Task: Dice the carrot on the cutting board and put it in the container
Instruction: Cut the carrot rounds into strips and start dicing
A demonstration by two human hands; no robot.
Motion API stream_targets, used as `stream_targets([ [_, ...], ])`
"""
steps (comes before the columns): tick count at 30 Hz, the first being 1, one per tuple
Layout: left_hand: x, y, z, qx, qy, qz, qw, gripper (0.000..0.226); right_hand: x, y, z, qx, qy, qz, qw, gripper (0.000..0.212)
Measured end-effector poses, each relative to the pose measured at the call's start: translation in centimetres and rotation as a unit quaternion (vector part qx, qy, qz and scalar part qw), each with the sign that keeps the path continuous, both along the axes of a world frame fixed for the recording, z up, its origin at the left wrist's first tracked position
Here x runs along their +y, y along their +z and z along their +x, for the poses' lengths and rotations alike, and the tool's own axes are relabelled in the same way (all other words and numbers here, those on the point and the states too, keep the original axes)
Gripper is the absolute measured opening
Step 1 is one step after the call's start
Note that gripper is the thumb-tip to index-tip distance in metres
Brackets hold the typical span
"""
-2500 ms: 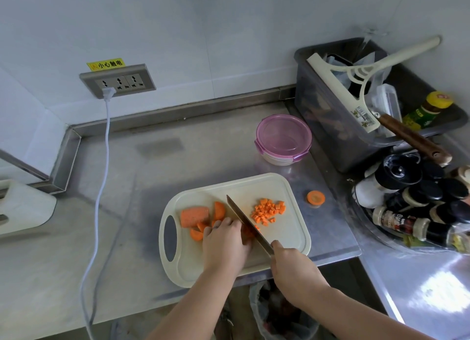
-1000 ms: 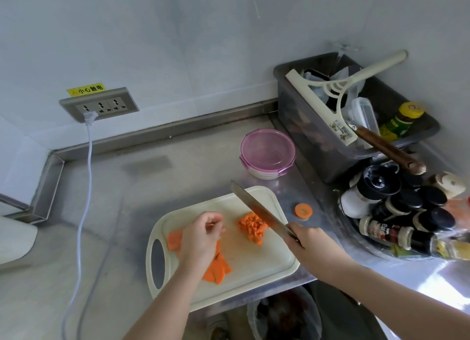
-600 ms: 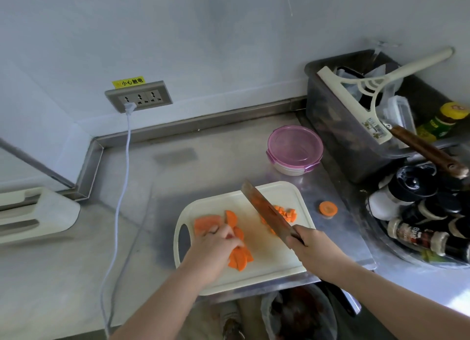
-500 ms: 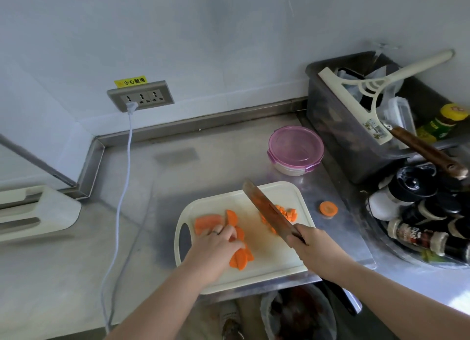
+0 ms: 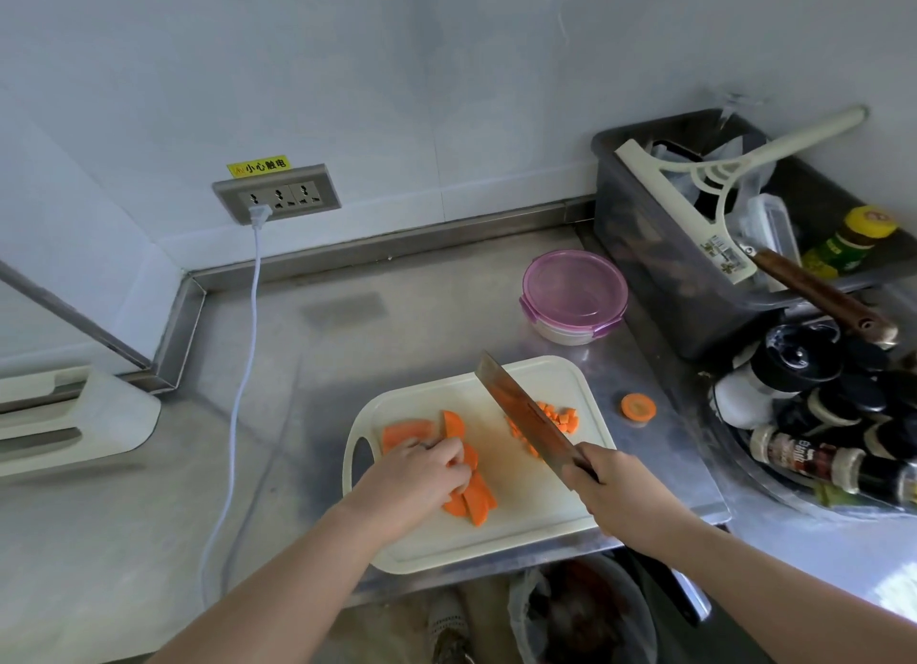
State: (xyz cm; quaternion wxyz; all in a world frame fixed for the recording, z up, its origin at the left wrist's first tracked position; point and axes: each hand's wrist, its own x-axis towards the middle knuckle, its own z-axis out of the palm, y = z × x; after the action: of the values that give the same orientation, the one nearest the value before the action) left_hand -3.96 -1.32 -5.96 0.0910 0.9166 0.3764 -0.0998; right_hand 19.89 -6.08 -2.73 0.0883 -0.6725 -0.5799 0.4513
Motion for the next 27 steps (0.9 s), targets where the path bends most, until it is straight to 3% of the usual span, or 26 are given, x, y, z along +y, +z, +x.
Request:
stream_targets([
  [2,-0.2,-0.3,-0.7,0.0,0.017,0.001,1.0,0.01,0.0,-0.1,-0.1,-0.001,0.002,-0.002,1.0,0.027],
  [5,-0.8,-0.4,-0.6,-0.035,0.035,-0.006,0.999,0.029,0.1,-0.3,-0.2,-0.002,0.002,-0.002,1.0,0.026],
  [8,-1.5,-0.6,0.4,-0.034,-0.011,0.003,0.999,0.039,0.1,-0.4,-0.3,-0.005,0.004,-0.001,1.0,0.026],
  [17,-1.1,-0.9,2.0,0.045,-0.053,0.029,0.997,0.028,0.1,-0.4,-0.2,-0.007,0.007,-0.007,1.0,0.026],
  [21,-1.4,-0.4,0.9,-0.007,-0.074,0.048,0.996,0.022,0.0,-0.4,-0.1,-0.004,0.007,-0.01,1.0,0.026],
  [24,-1.7,-1.6,-0.9,-0.016,-0.01,0.034,0.999,0.047,0.0,-0.4,-0.1,-0.003,0.012,-0.013,1.0,0.026],
  [27,-2.5,-3.0,-2.1,-0.032,0.055,0.042,0.997,0.048,0.0,-0.5,-0.2,-0.008,0.017,-0.011,1.0,0.026],
])
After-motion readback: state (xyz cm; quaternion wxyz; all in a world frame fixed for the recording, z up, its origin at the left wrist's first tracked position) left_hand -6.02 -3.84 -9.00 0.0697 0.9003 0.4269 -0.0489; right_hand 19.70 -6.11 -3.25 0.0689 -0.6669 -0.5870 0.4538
